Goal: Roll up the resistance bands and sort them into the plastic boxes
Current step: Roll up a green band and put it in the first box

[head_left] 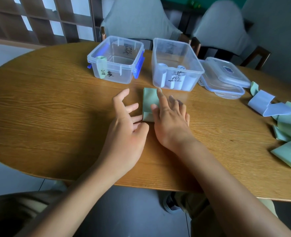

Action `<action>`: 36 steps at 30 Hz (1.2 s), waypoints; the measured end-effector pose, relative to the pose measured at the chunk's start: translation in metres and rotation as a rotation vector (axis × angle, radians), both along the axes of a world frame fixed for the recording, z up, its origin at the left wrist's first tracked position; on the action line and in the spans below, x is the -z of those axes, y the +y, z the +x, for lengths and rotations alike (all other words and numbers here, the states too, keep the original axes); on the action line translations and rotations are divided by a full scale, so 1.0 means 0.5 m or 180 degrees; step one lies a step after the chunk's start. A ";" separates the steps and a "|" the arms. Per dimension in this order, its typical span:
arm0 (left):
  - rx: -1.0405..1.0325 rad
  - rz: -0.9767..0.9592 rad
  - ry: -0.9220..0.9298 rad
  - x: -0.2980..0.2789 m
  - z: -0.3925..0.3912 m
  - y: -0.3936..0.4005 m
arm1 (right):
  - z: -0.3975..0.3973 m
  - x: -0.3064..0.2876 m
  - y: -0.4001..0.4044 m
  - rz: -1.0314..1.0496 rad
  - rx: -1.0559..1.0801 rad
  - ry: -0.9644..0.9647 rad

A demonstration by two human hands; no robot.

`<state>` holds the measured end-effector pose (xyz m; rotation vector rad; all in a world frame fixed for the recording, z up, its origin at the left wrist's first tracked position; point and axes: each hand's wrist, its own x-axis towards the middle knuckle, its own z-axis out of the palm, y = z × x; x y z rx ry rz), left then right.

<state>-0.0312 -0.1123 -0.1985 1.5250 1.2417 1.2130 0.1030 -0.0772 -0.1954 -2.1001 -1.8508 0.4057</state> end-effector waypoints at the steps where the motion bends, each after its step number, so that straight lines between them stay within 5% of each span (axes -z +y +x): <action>1: 0.0007 0.0005 0.0025 -0.001 0.000 0.004 | 0.001 0.000 0.007 0.0020 0.0017 -0.0001; 12: -0.0053 0.0288 0.1103 0.006 0.011 0.079 | 0.008 0.001 0.060 0.0333 0.0312 0.0030; 20: -0.0170 0.0781 0.1362 0.025 0.013 0.096 | 0.030 0.000 0.028 0.1052 0.0806 0.1880; 36: 0.0025 0.0892 0.1501 0.018 -0.027 -0.013 | 0.003 -0.004 -0.205 0.0623 0.0395 0.2682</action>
